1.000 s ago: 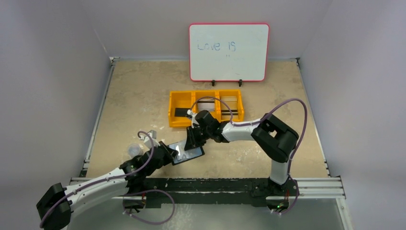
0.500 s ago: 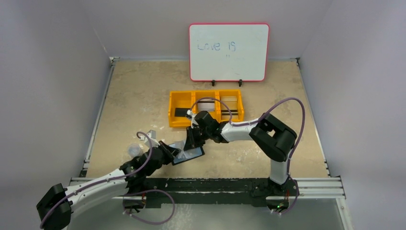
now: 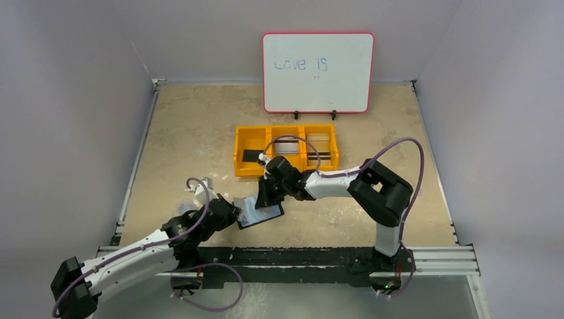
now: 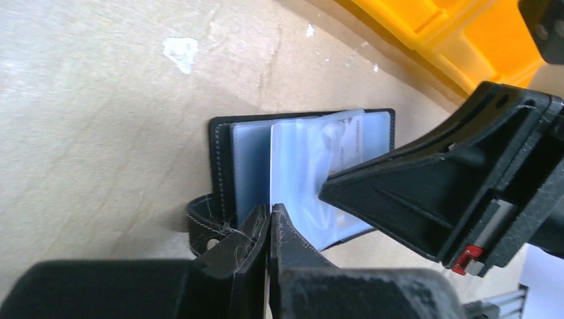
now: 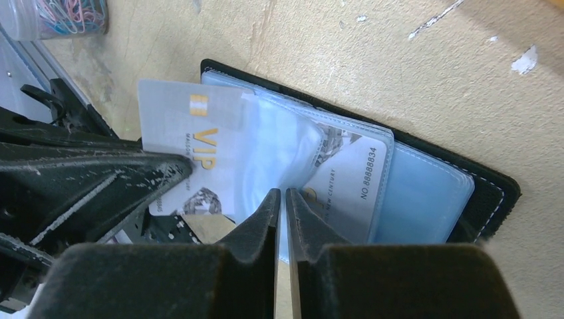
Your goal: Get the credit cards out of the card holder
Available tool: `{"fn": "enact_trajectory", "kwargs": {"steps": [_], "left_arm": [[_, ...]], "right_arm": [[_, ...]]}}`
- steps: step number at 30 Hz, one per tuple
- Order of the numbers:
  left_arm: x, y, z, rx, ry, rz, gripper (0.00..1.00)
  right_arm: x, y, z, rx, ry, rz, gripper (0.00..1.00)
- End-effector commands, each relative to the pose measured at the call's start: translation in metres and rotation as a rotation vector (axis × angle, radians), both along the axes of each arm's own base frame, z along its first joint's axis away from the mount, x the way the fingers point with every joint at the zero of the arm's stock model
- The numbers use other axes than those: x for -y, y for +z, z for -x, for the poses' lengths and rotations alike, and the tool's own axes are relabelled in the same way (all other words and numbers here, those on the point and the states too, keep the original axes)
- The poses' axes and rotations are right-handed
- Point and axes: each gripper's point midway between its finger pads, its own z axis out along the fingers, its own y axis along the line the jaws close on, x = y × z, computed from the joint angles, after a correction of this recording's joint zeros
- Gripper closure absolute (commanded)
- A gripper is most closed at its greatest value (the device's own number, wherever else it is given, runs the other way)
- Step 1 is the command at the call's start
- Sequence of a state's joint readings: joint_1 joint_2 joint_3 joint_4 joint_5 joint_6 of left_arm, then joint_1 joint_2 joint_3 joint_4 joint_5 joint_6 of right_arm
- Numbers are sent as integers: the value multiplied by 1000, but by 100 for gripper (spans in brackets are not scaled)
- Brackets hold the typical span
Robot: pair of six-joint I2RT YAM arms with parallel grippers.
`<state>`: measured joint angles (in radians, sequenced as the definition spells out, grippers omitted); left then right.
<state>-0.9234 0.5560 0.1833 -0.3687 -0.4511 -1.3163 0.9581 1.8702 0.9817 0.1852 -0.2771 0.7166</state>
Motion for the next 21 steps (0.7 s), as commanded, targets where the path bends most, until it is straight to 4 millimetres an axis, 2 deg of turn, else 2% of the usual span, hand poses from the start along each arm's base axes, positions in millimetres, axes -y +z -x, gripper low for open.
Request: {"fn": "enact_trajectory", "kwargs": {"steps": [1,4,7,10,17,19,21], "left_arm": [[-24,10,-2,-3,58,-129,100],[-24,36,-9,43,59,-139,100],[-19,61,-15,86,45,-125,100],[-16,77,-18,115,32,-119,100],[-15,107,-24,194,39,-68,100],[-16,113,-25,212,50,-54,100],[-19,120,-26,230,65,-46,100]], "right_arm": [[39,-31,0,9,-55,193,88],[29,-13,-2,39,-26,128,84],[29,4,-7,82,-32,111,80],[26,39,-24,168,-78,89,77],[52,97,-56,360,-246,99,62],[40,112,-48,376,-183,3,62],[22,116,-30,350,-69,-106,65]]}}
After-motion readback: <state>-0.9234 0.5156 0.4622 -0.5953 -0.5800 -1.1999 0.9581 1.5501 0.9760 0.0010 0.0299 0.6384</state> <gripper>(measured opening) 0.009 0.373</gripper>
